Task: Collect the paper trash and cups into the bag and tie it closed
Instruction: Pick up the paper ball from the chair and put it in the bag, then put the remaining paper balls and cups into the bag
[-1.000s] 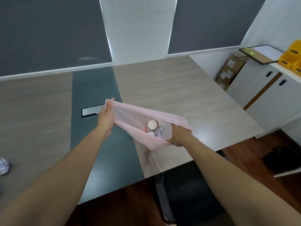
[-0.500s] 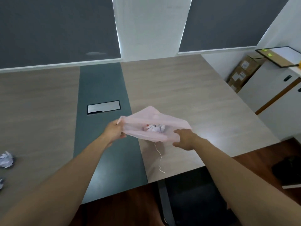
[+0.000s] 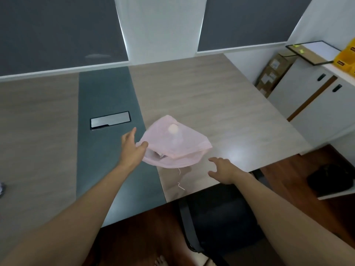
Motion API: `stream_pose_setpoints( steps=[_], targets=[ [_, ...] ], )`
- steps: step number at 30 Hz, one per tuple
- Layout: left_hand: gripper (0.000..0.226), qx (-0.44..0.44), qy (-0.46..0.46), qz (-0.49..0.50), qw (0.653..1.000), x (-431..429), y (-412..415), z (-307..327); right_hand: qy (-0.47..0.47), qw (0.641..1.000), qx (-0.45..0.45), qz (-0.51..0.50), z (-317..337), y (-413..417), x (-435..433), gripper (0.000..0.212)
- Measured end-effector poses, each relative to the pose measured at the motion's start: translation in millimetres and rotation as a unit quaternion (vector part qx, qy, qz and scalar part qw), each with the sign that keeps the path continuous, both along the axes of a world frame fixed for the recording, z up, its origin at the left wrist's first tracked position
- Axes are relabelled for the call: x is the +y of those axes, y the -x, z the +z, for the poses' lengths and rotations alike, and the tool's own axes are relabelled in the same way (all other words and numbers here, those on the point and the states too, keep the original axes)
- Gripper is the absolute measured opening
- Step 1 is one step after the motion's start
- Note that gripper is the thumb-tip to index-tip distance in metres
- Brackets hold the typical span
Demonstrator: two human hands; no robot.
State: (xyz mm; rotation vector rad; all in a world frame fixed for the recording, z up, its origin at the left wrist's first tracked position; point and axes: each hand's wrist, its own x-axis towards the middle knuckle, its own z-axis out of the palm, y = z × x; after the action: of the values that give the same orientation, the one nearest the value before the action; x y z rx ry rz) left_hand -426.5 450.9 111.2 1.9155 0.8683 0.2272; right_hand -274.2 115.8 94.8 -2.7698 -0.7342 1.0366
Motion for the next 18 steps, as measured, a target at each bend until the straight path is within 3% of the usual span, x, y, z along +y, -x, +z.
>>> stream_pose_setpoints(
  steps=[5, 18],
  targets=[
    [0.073, -0.052, -0.128, -0.042, 0.989, -55.4, 22.1, 7.5, -0.011, 1.000, 0.010, -0.026, 7.4, 20.4, -47.6, 0.073],
    [0.037, -0.005, -0.138, -0.237, 0.962, -267.7, 81.4, -0.5, -0.047, 0.999, 0.025, -0.004, 19.8, 55.5, -229.0, 0.039]
  ],
)
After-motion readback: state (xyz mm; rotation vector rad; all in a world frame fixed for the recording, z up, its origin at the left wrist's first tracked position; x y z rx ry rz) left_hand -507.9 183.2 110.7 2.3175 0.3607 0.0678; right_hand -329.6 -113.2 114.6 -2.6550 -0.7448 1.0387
